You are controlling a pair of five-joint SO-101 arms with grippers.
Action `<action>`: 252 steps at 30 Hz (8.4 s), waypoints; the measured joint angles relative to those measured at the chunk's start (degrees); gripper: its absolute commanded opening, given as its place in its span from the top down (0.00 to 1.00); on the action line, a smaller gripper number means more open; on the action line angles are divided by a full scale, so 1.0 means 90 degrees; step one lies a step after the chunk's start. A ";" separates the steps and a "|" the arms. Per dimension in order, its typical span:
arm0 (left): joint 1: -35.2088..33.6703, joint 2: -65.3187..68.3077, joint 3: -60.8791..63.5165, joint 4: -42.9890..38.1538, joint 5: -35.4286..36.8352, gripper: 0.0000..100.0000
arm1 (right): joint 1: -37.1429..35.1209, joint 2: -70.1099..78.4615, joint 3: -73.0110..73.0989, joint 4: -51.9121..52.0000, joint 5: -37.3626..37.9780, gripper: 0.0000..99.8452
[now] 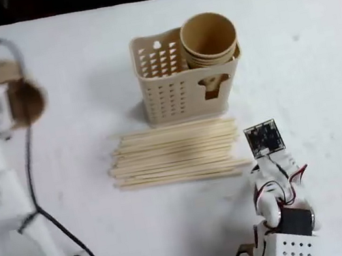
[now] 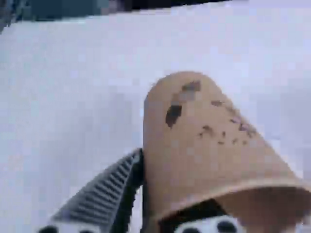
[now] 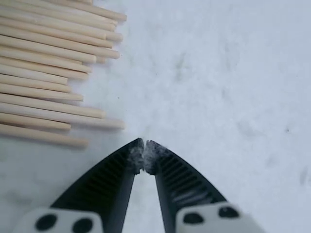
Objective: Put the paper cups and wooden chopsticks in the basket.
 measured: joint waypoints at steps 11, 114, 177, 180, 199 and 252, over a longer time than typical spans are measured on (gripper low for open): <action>0.4249 -0.0176 -0.3038 0.1270 0.1104 0.97 | 0.0000 0.0000 0.0000 0.0000 0.0000 0.98; 0.3595 0.4542 -0.9133 0.3683 0.0947 0.90 | 0.0098 0.0000 0.0000 -0.0313 0.0010 0.98; 0.0479 -0.6535 1.0422 -0.4444 -0.1504 0.90 | -0.5343 1.0950 -0.5910 -0.1797 0.2462 0.99; 0.0537 -0.6535 1.0422 -0.4444 -0.1504 0.90 | -0.5333 1.1038 -0.5978 -0.1797 0.2462 0.98; 0.0537 -0.6535 1.0422 -0.4444 -0.1504 0.90 | -0.5343 1.0042 -0.5998 -0.1065 0.2090 0.98; 0.0537 -0.6535 1.0422 -0.4435 -0.1543 0.90 | -0.3790 1.0725 -1.3001 -0.2208 -0.2979 0.89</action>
